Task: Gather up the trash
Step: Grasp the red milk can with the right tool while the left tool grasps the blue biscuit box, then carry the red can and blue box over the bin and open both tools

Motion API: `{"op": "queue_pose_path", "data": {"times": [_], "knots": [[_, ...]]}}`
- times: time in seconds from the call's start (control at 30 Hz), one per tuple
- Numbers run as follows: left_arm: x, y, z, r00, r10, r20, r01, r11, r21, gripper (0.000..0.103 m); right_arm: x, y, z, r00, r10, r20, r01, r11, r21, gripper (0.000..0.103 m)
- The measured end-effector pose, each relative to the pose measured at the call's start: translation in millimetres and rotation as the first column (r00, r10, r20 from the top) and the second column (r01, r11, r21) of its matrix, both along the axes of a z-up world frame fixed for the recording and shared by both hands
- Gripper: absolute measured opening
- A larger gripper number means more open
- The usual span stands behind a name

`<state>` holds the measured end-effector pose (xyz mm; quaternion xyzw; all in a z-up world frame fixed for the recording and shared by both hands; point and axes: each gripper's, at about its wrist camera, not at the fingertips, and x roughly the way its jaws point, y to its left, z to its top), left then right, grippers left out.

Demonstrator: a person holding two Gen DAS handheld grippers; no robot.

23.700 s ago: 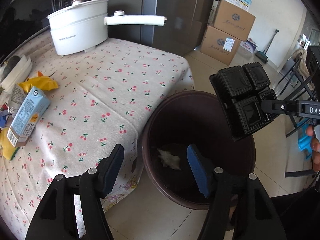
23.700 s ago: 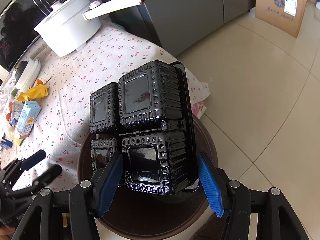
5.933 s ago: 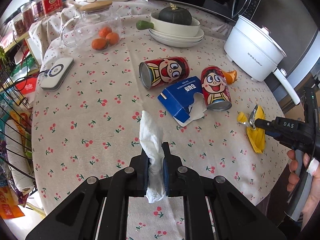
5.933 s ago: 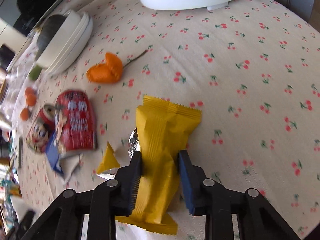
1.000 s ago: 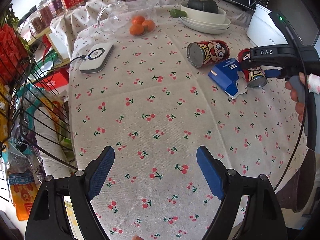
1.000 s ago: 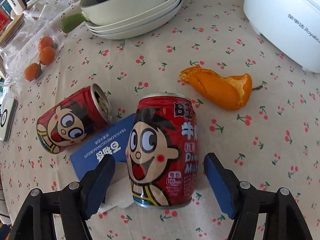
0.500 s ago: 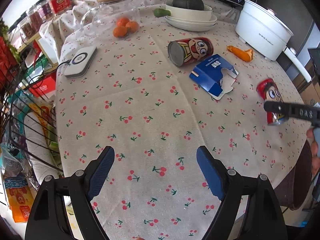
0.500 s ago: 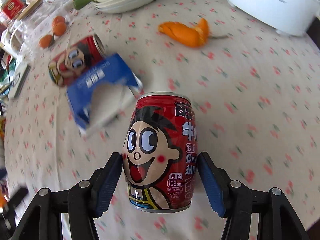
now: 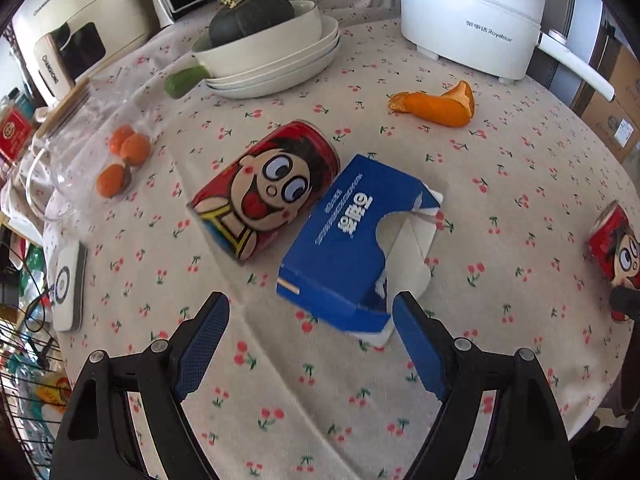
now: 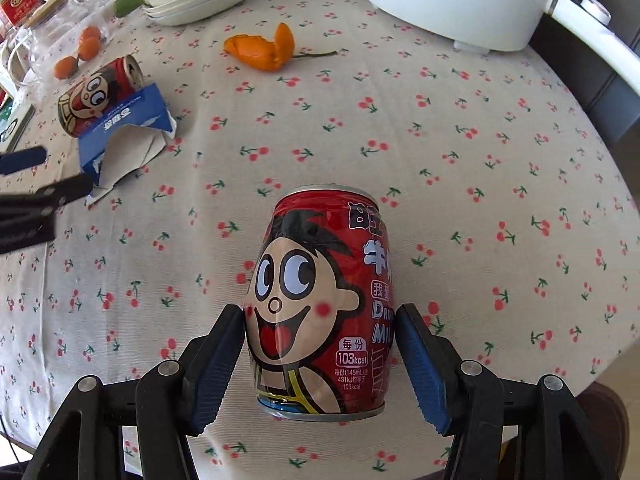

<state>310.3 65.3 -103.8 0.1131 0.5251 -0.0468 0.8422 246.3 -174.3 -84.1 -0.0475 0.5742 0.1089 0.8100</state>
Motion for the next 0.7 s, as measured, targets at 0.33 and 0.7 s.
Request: {"op": "queue_pose_path", "data": {"times": [0.33,0.7], "knots": [[18.8,0.4,-11.0,0.999,0.027,-0.028,-0.031,0.991,-0.132,0.060,1.6,-10.4,-2.1,1.000,-0.006,-0.005,0.006,1.000,0.009,0.067],[-59.6,0.8,8.3,0.996,0.082,-0.043,-0.087,0.987,-0.134,0.055,-37.0,-22.6,12.4,0.999,-0.044,-0.003,0.044,0.999,0.015,0.067]]}}
